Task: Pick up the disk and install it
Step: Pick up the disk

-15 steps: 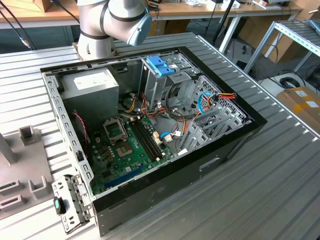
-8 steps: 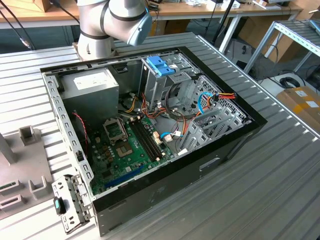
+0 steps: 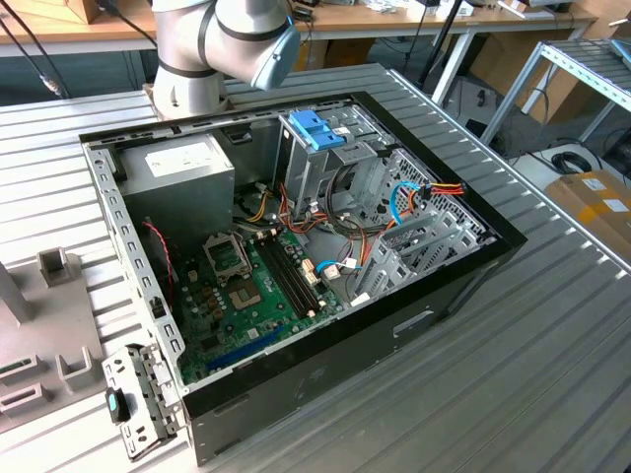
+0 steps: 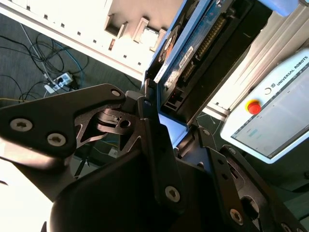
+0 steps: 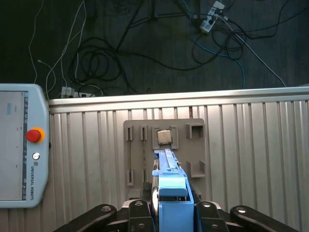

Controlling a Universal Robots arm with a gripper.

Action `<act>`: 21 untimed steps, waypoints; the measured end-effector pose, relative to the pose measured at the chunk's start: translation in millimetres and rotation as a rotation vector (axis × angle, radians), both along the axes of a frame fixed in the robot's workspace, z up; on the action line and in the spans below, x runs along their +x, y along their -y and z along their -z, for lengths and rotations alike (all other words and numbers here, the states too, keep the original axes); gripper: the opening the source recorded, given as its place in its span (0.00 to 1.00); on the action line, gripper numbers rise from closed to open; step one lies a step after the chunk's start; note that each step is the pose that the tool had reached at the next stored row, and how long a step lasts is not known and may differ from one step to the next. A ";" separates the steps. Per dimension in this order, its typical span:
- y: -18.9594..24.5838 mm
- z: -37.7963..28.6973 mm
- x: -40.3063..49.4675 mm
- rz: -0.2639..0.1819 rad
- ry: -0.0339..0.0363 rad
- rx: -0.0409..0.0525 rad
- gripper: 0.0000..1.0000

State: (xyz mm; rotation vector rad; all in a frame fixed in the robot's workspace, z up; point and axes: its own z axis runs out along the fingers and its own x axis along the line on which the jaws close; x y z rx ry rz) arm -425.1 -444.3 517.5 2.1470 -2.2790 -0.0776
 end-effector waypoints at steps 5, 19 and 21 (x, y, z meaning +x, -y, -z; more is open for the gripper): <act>0.9 0.1 7.6 0.000 0.0001 0.0001 0.37; 2.5 0.1 20.8 0.000 0.0000 0.0000 0.37; 2.7 0.3 21.6 0.000 0.0001 0.0001 0.37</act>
